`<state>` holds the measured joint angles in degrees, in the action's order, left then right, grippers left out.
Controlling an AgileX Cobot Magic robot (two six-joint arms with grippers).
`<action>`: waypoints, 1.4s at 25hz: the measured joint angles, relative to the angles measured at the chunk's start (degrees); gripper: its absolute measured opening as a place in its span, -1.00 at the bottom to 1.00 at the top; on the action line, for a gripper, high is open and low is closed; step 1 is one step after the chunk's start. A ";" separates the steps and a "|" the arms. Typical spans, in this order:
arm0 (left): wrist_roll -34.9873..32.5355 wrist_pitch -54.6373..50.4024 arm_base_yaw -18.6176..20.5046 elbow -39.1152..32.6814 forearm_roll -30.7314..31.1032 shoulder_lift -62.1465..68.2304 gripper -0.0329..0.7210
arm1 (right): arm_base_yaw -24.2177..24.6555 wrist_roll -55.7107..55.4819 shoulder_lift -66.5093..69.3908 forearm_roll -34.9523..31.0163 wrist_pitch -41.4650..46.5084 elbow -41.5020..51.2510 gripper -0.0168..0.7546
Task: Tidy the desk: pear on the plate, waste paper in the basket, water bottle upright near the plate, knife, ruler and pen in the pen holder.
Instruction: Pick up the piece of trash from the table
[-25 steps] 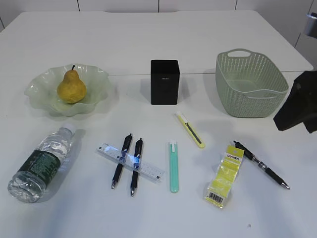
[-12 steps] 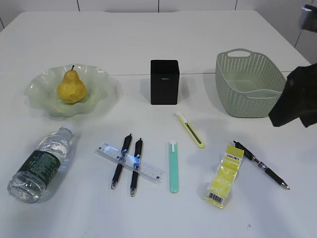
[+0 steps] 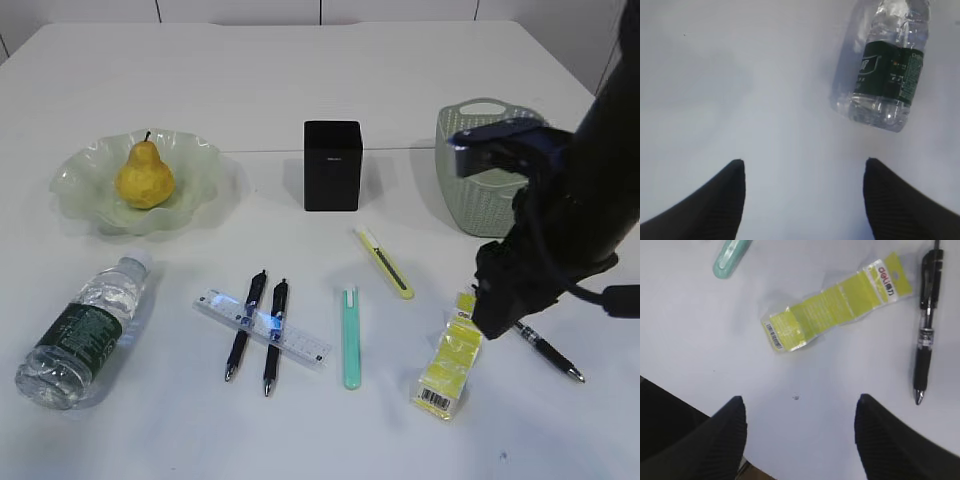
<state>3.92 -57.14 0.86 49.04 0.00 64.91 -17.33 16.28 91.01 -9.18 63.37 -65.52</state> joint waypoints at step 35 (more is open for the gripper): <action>0.00 3.01 0.00 -0.43 -0.77 -0.12 0.47 | -9.28 3.02 20.16 6.99 -13.17 -0.38 0.34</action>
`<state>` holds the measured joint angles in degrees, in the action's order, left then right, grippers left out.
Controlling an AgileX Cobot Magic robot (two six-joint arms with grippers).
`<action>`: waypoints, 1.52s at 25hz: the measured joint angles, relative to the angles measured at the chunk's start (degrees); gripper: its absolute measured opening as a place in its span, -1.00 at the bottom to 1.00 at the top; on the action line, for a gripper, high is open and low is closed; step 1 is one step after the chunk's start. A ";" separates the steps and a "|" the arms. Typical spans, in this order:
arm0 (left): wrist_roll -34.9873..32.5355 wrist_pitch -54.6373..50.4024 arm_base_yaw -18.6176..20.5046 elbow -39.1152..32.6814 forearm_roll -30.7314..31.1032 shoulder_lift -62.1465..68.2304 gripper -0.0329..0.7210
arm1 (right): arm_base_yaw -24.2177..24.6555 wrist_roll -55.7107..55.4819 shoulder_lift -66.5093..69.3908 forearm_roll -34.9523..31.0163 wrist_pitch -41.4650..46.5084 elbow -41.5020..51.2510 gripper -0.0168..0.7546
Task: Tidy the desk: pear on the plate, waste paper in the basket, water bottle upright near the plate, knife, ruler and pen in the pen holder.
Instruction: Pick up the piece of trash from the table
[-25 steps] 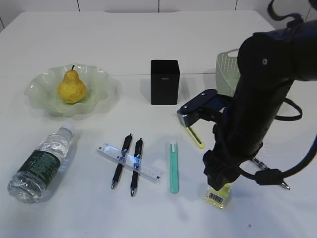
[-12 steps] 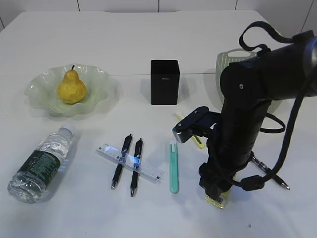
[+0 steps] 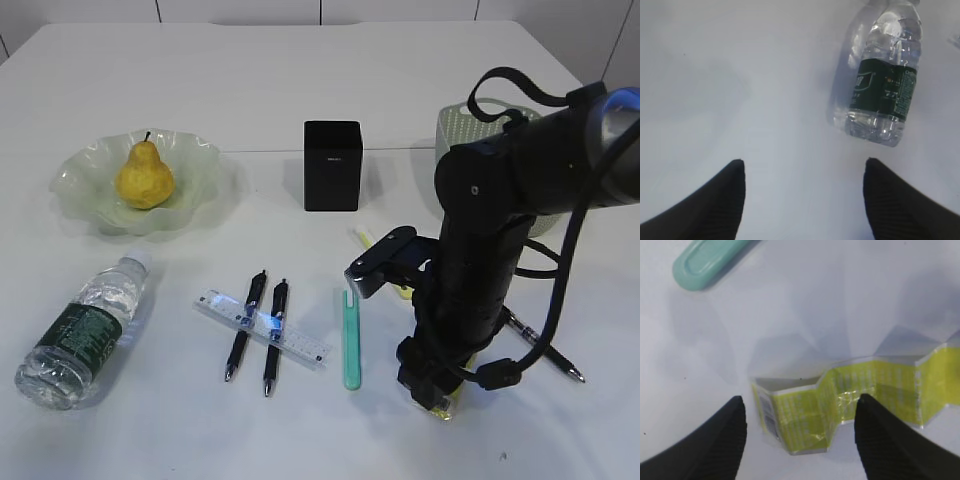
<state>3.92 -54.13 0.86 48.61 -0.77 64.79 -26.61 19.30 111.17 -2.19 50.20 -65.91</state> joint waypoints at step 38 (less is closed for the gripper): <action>0.00 0.53 0.00 0.00 0.00 0.00 0.47 | 0.00 0.13 2.71 1.78 12.01 -17.75 -0.99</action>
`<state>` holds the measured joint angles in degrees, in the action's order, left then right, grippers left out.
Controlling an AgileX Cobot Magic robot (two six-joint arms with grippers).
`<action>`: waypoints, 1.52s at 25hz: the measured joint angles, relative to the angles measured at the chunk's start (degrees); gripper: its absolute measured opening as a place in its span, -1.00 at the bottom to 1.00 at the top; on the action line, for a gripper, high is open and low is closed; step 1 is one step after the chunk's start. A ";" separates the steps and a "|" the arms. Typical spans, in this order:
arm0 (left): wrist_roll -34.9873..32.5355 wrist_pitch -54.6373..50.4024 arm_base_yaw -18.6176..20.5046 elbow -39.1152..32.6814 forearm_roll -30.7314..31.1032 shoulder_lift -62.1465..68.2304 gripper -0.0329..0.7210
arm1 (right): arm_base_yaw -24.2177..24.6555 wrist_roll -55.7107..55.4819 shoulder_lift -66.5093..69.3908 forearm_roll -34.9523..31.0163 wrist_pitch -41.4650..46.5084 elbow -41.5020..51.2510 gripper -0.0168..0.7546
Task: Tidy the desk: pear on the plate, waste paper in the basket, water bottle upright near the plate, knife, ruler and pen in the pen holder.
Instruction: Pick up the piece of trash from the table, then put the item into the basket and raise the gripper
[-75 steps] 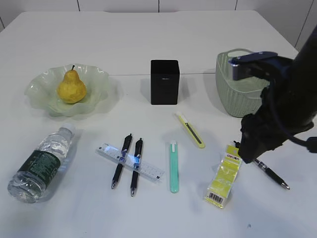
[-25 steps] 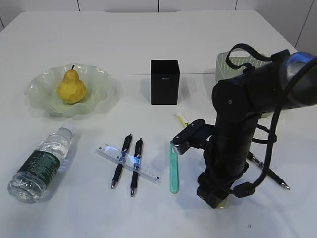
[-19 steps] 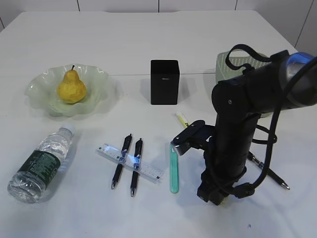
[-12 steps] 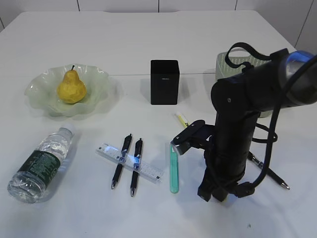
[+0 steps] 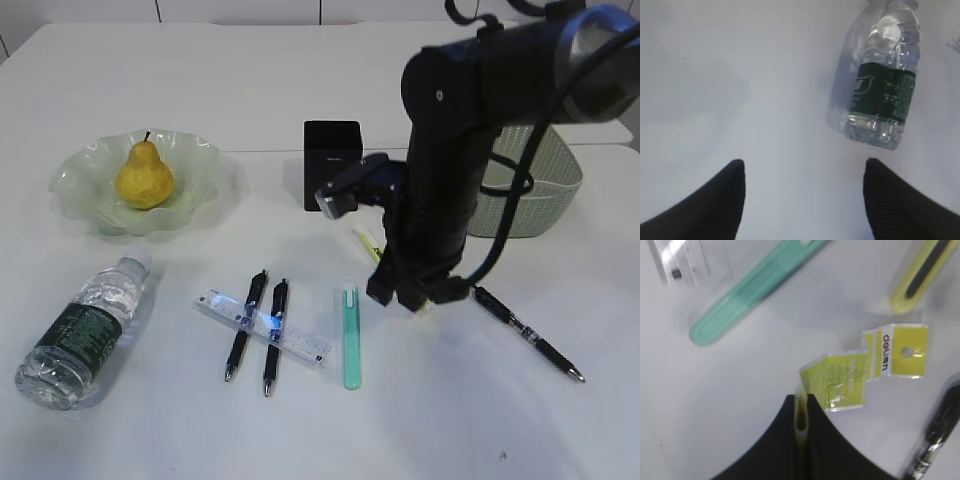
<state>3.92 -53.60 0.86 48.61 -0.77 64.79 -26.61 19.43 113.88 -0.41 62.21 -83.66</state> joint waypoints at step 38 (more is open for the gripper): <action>0.00 0.99 0.00 0.00 -0.47 2.37 0.47 | 20.30 -22.70 13.59 9.14 -14.27 -24.15 0.19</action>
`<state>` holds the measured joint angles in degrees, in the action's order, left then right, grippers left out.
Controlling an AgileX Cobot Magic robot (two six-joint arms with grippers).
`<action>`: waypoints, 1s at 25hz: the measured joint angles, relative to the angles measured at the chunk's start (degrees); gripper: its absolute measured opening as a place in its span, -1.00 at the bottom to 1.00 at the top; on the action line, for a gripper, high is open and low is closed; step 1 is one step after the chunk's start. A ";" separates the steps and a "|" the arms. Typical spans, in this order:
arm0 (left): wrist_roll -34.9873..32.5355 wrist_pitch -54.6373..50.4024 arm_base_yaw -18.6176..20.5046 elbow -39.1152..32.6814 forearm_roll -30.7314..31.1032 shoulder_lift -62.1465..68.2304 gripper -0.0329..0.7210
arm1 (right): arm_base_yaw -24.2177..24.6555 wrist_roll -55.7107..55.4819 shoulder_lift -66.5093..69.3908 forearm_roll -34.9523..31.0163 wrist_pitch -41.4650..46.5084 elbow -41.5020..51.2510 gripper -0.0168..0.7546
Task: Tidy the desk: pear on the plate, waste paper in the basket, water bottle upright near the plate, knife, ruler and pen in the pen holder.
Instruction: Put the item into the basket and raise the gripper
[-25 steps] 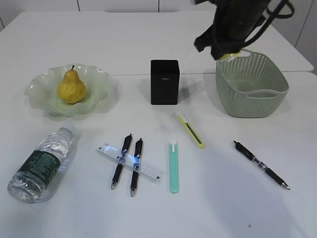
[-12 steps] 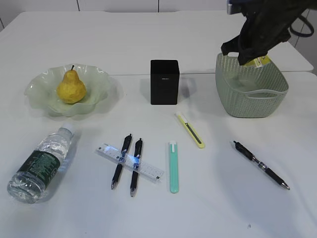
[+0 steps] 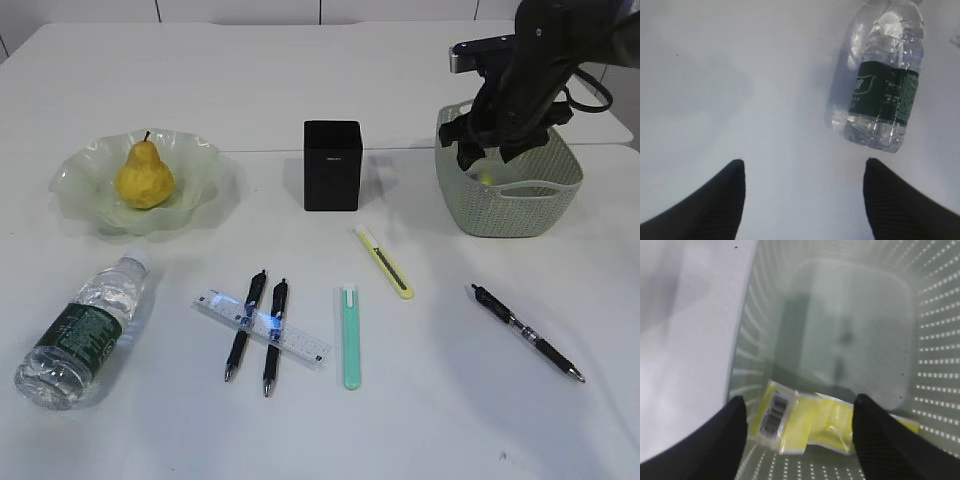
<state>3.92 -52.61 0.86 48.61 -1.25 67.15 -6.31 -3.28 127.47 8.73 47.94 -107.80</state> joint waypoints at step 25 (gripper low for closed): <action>0.00 1.11 0.00 0.00 -0.12 0.00 0.47 | 0.00 0.77 -22.55 -5.32 22.56 2.77 0.52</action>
<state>3.92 -51.50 0.86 48.61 -1.37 67.15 -6.31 -2.50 104.92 3.41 70.50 -105.03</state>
